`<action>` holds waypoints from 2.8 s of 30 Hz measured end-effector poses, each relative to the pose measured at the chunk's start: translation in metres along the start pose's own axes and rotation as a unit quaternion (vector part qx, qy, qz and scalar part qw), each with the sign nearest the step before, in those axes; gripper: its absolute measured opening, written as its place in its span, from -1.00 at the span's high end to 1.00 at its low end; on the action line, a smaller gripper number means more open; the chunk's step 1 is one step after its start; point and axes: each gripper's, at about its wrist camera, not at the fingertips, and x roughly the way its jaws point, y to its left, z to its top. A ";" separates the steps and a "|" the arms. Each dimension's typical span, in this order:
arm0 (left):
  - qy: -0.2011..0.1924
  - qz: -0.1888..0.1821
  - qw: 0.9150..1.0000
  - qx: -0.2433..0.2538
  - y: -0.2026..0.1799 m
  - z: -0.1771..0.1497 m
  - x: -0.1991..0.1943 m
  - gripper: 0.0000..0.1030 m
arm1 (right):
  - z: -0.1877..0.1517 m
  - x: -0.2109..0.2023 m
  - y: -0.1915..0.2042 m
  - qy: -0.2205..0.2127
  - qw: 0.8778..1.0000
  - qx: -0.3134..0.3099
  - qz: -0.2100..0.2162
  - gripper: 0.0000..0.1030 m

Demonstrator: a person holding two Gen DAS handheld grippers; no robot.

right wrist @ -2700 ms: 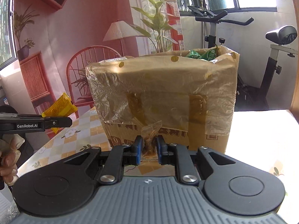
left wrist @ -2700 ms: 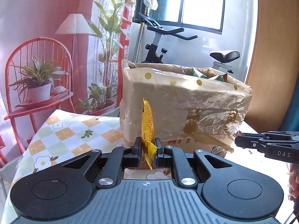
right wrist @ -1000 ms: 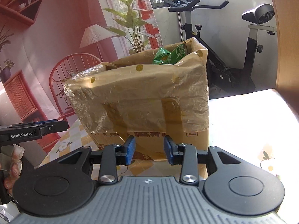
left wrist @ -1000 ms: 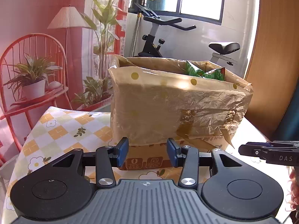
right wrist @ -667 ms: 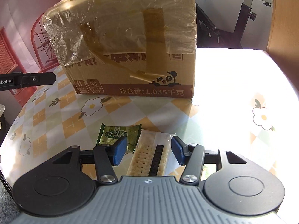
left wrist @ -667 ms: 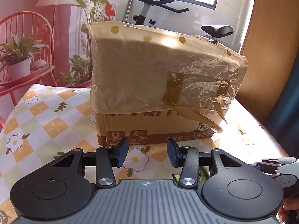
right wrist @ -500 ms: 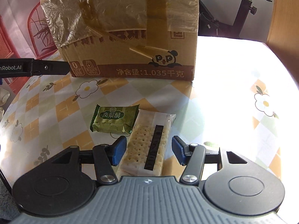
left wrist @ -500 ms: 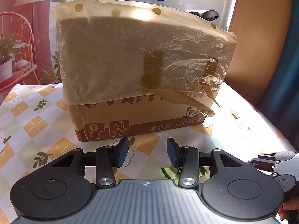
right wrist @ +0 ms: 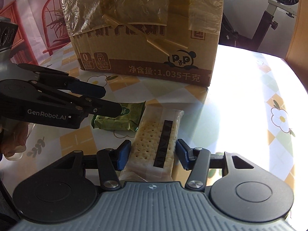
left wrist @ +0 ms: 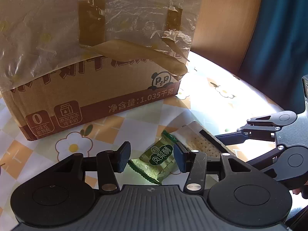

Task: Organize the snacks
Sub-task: 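Grasp the green-wrapped cake with the left tool while the right tool grasps the cracker packet, then carry the green cake and cracker packet into the box and release them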

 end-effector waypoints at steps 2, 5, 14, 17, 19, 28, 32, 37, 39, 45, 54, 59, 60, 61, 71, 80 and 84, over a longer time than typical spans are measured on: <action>0.011 0.003 1.000 0.014 -0.003 0.000 0.009 -0.01 | -0.001 -0.001 0.000 -0.003 1.000 -0.003 0.001 -0.05; 0.006 0.000 1.000 0.017 -0.004 -0.001 0.012 -0.05 | 0.000 -0.001 -0.001 -0.001 1.000 -0.003 0.004 -0.05; 0.029 -0.021 0.998 0.043 -0.011 -0.006 0.017 -0.06 | 0.000 -0.002 0.000 0.000 1.000 -0.001 0.004 -0.05; 0.026 0.000 0.998 0.048 -0.016 -0.007 0.020 0.03 | 0.001 -0.001 0.000 0.001 1.000 0.001 0.004 -0.05; 0.026 0.012 0.999 0.028 -0.014 -0.006 0.020 0.21 | 0.001 -0.001 -0.001 0.001 1.000 0.003 0.004 -0.05; 0.012 0.101 0.988 -0.119 0.015 -0.022 -0.009 0.23 | 0.003 0.005 0.007 -0.014 1.000 -0.007 0.011 -0.04; -0.001 0.139 0.971 -0.196 0.033 -0.033 -0.026 0.23 | 0.008 0.014 0.018 -0.026 0.999 -0.029 0.027 -0.02; -0.001 0.201 0.956 -0.213 0.044 -0.041 -0.040 0.23 | 0.019 0.031 0.025 -0.045 0.998 -0.032 0.037 -0.01; -0.003 0.210 0.953 -0.218 0.048 -0.043 -0.042 0.23 | 0.021 0.036 0.025 -0.056 0.997 -0.027 0.038 -0.02; -0.006 0.226 0.954 -0.198 0.042 -0.048 -0.045 0.22 | 0.009 0.039 0.034 -0.085 0.993 -0.078 0.020 -0.01; -0.011 0.227 0.955 -0.191 0.039 -0.053 -0.046 0.21 | 0.007 0.038 0.034 -0.089 0.993 -0.076 0.017 -0.01; -0.014 0.223 0.954 -0.197 0.040 -0.054 -0.048 0.22 | 0.007 0.038 0.034 -0.089 0.993 -0.076 0.018 -0.01; -0.014 0.222 0.954 -0.201 0.041 -0.054 -0.049 0.23 | 0.006 0.038 0.034 -0.089 0.993 -0.076 0.018 -0.01; -0.013 0.220 0.953 -0.206 0.042 -0.053 -0.050 0.23 | 0.006 0.037 0.034 -0.089 0.993 -0.076 0.017 -0.01; -0.060 0.203 0.956 -0.203 0.032 -0.032 -0.074 0.27 | 0.006 0.019 0.036 -0.105 0.991 -0.078 0.026 0.02; -0.185 0.183 0.953 -0.154 0.009 0.045 -0.129 0.27 | 0.042 -0.064 0.014 -0.202 0.976 -0.050 0.056 0.02; -0.230 0.177 0.949 -0.125 0.007 0.093 -0.148 0.27 | 0.089 -0.101 0.003 -0.254 0.964 -0.056 0.059 0.02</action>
